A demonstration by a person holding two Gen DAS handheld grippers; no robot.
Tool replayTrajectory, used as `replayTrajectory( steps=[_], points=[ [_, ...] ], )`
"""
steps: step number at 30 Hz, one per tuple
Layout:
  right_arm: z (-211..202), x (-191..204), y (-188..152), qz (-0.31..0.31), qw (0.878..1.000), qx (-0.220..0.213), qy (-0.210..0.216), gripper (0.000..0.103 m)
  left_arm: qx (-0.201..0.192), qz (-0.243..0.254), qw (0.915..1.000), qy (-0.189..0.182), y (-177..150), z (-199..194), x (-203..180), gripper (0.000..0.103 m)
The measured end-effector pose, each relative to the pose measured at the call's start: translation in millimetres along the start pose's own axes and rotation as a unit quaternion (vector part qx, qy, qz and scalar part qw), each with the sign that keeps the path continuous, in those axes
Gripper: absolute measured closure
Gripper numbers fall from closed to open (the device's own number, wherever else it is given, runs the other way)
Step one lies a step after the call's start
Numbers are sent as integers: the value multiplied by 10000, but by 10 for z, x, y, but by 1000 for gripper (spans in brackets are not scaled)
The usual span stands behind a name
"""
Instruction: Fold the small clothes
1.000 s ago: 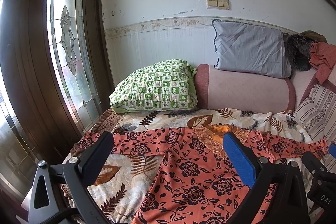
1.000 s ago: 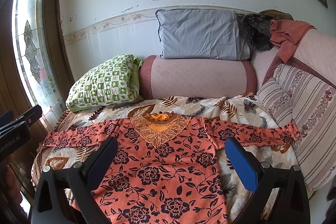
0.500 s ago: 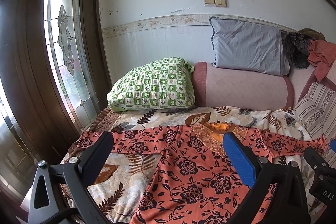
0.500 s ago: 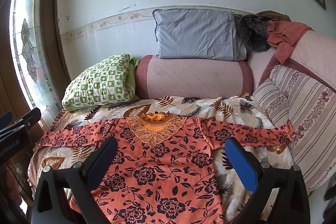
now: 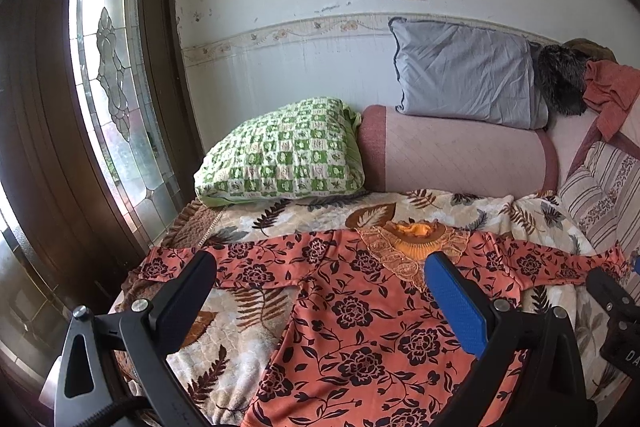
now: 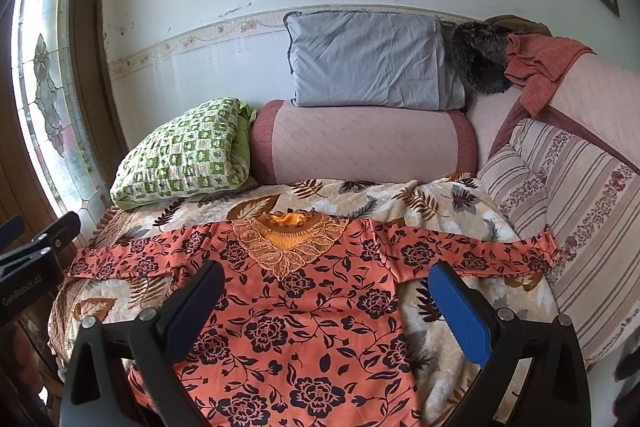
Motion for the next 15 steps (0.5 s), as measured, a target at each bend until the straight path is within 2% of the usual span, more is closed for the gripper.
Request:
replayTrajectory(
  steps=[2, 4, 7, 9, 10, 13, 15],
  points=[
    [66, -28, 2, 16, 10000, 48, -48, 0, 201, 28, 9996, -186, -41, 164, -44, 0],
    [157, -66, 3, 34, 9999, 102, -123, 0, 735, -22, 9957, -571, -155, 456, -86, 0],
    [315, -142, 0, 49, 9995, 181, -241, 0, 1385, -98, 9883, -626, -461, 857, -150, 0],
    [467, -230, -13, 45, 9993, 260, -283, 0, 1978, -165, 9775, -710, -804, 1070, -179, 0],
    [559, -303, -25, 62, 9992, 310, -227, 0, 2133, -238, 9744, -673, -980, 1109, -169, 0],
    [852, -642, -84, 311, 9985, 442, -68, 0, 2142, -331, 9729, -811, -1434, 1009, -166, 0],
    [1114, -1045, -116, 667, 9962, 548, 83, 0, 2008, -104, 9741, -1032, -1650, 857, -260, 0]
  ],
)
Point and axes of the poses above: each gripper's, at about its wrist camera, not at the fingertips, and z roughly the way its jaws point, x to its left, y to its top, the point moved 4 cm from there along z, roughly the way its jaws point, and after that the axes turned 12 degrees about x, right-handed, at the moved point
